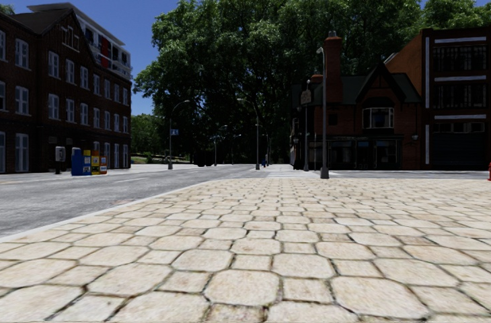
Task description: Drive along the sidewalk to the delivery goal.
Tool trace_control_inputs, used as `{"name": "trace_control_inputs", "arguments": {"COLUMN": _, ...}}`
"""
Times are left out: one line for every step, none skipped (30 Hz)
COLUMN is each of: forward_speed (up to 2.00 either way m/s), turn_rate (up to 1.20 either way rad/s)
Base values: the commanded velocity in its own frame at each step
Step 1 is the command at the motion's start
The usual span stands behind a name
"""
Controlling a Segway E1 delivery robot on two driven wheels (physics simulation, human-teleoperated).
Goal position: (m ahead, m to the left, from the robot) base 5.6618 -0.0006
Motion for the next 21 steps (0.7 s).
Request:
{"name": "trace_control_inputs", "arguments": {"forward_speed": 2.0, "turn_rate": 0.0}}
{"name": "trace_control_inputs", "arguments": {"forward_speed": 2.0, "turn_rate": 0.0}}
{"name": "trace_control_inputs", "arguments": {"forward_speed": 2.0, "turn_rate": 0.0}}
{"name": "trace_control_inputs", "arguments": {"forward_speed": 2.0, "turn_rate": 0.0}}
{"name": "trace_control_inputs", "arguments": {"forward_speed": 2.0, "turn_rate": 0.0}}
{"name": "trace_control_inputs", "arguments": {"forward_speed": 2.0, "turn_rate": 0.0}}
{"name": "trace_control_inputs", "arguments": {"forward_speed": 2.0, "turn_rate": 0.0}}
{"name": "trace_control_inputs", "arguments": {"forward_speed": 2.0, "turn_rate": 0.0}}
{"name": "trace_control_inputs", "arguments": {"forward_speed": 2.0, "turn_rate": 0.0}}
{"name": "trace_control_inputs", "arguments": {"forward_speed": 2.0, "turn_rate": 0.0}}
{"name": "trace_control_inputs", "arguments": {"forward_speed": 2.0, "turn_rate": 0.0}}
{"name": "trace_control_inputs", "arguments": {"forward_speed": 2.0, "turn_rate": 0.0}}
{"name": "trace_control_inputs", "arguments": {"forward_speed": 2.0, "turn_rate": 0.0}}
{"name": "trace_control_inputs", "arguments": {"forward_speed": 2.0, "turn_rate": 0.0}}
{"name": "trace_control_inputs", "arguments": {"forward_speed": 2.0, "turn_rate": 0.0}}
{"name": "trace_control_inputs", "arguments": {"forward_speed": 2.0, "turn_rate": 0.0}}
{"name": "trace_control_inputs", "arguments": {"forward_speed": 2.0, "turn_rate": 0.0}}
{"name": "trace_control_inputs", "arguments": {"forward_speed": 2.0, "turn_rate": 0.0}}
{"name": "trace_control_inputs", "arguments": {"forward_speed": 2.0, "turn_rate": 0.0}}
{"name": "trace_control_inputs", "arguments": {"forward_speed": 2.0, "turn_rate": 0.0}}
{"name": "trace_control_inputs", "arguments": {"forward_speed": 2.0, "turn_rate": 0.0}}
